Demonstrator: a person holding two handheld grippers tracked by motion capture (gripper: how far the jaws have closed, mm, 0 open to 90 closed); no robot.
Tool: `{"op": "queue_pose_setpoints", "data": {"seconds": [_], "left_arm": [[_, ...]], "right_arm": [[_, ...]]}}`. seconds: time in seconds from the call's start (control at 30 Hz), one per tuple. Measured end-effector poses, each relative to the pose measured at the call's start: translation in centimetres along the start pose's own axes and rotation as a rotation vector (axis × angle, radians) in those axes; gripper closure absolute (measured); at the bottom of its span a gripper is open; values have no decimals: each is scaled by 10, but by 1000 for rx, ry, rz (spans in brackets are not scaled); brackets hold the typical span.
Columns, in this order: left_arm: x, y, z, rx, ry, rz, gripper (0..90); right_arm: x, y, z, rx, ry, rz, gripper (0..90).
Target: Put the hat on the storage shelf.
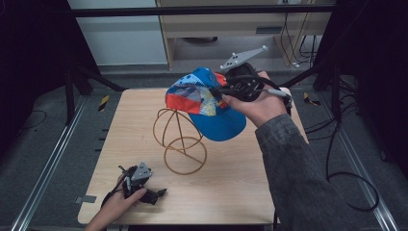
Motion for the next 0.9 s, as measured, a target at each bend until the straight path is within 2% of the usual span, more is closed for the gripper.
{"op": "queue_pose_setpoints", "data": {"seconds": [0.27,0.3,0.4,0.5,0.9], "left_arm": [[0,0,0,2,-1,0,0],[0,0,0,2,-1,0,0],[0,0,0,2,-1,0,0],[0,0,0,-1,0,-2,0],[0,0,0,-2,-2,-1,0]], "right_arm": [[18,-18,7,-25,-30,1,898],[26,-24,10,-35,-38,7,898],[32,-27,12,-41,-46,13,898],[46,-38,17,-65,-68,22,898],[72,-45,23,-79,-107,67,898]]}}
Point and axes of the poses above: each handheld gripper's, and its own axes: x roughly forward along the jaws, y roughly out of its underside, z roughly to its left, the point moved 4 cm from there along x, roughly forward along the jaws, and after that the axes turned 9 degrees about -x, right-handed, at the moved point
